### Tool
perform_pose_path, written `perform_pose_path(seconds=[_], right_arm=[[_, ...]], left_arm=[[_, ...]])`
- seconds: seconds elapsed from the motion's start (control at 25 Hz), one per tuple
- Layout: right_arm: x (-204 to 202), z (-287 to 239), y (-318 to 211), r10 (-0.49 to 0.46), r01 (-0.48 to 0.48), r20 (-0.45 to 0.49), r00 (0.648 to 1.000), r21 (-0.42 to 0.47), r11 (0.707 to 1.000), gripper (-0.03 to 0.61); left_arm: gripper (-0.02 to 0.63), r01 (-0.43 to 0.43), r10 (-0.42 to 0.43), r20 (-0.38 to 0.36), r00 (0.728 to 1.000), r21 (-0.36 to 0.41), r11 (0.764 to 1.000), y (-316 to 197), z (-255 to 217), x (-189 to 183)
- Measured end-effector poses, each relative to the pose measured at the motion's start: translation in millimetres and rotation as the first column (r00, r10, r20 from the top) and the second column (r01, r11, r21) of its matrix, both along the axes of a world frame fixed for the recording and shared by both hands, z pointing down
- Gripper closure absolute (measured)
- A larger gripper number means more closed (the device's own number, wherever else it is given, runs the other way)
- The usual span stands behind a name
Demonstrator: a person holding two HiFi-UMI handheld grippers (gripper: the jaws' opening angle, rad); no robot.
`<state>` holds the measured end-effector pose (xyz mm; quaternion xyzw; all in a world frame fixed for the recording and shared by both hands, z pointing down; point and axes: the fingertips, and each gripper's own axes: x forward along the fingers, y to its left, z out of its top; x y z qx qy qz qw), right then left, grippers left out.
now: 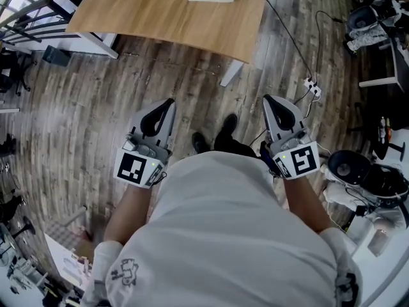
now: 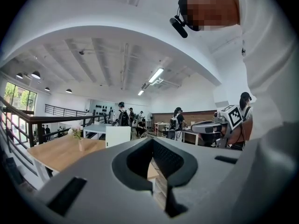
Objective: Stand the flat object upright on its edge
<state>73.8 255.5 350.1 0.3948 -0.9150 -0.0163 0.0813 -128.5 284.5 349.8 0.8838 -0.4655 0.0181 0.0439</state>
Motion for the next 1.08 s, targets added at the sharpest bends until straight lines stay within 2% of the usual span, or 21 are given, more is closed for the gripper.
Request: perform_pose_path(seconds=[0.56, 1.08], right_arm=[[2, 5, 11, -0.009, 0.009, 0.025, 1.000, -0.004, 1.000, 0.574], [-6, -9, 12, -0.006, 0.006, 0.041, 0.999, 0.020, 1.000, 0.574]], left_arm=[[0.607, 0.020, -0.020, 0.014, 1.000, 0.011, 1.000, 1, -2, 11], [0.607, 0.026, -0.026, 0.008, 1.000, 0.023, 0.999, 3, -11, 0]])
